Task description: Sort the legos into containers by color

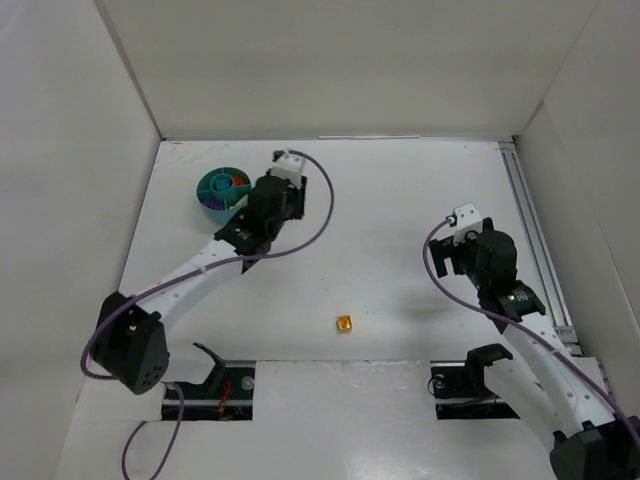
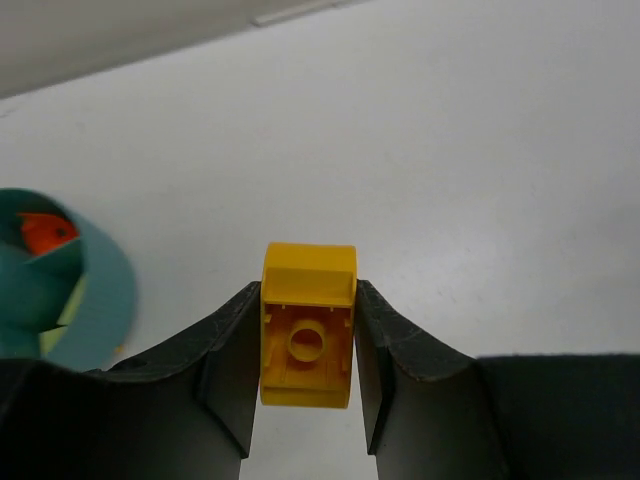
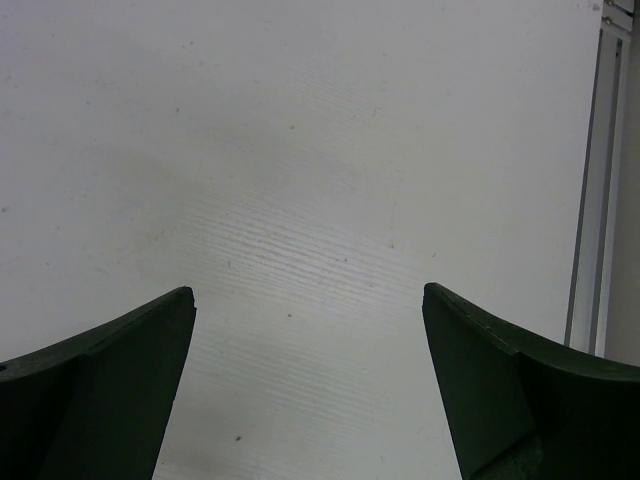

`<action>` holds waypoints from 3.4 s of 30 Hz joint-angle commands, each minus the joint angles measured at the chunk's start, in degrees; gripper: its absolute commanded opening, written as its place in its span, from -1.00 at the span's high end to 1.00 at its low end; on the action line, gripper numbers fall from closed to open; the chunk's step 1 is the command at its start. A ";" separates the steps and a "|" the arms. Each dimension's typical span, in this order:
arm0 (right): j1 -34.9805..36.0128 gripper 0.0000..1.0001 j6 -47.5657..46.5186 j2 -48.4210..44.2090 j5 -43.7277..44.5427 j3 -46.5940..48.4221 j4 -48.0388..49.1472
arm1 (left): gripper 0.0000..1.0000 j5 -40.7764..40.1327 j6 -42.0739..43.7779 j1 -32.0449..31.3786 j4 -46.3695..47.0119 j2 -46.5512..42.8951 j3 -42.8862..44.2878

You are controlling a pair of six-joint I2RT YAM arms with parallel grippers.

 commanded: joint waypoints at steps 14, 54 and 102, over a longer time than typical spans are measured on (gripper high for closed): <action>-0.49 -1.00 -0.51 2.44 3.99 0.90 1.56 | 0.51 -8.49 -21.15 36.85 3.48 3.08 7.90; -1.01 -1.00 -0.51 10.79 7.86 3.18 0.51 | 0.23 -6.83 -29.15 39.93 9.70 27.01 18.11; 45.92 -0.92 -14.93 31.09 -21.06 5.99 10.70 | -1.00 19.80 -38.73 24.11 -7.96 -33.72 -25.84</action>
